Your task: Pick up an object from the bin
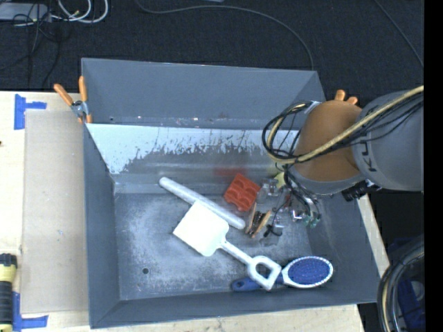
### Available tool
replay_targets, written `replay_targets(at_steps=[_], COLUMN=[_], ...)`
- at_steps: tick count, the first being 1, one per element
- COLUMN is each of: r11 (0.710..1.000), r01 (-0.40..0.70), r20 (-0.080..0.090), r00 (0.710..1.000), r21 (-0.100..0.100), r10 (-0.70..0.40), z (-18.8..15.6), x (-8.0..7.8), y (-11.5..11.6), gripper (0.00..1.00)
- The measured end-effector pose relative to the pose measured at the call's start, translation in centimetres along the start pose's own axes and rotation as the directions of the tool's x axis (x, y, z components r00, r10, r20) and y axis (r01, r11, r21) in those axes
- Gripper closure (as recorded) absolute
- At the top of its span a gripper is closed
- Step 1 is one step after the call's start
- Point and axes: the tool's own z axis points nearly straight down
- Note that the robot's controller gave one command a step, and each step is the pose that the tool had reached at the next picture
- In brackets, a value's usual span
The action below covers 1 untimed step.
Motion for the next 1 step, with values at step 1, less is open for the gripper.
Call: replay_targets(at_steps=[1], r11=[0.988], r01=[-0.156], r20=[0.005], r00=[0.988], r21=[-0.001], r10=[0.156], z=[-3.42], x=[0.46], y=[-1.25], gripper=[0.0])
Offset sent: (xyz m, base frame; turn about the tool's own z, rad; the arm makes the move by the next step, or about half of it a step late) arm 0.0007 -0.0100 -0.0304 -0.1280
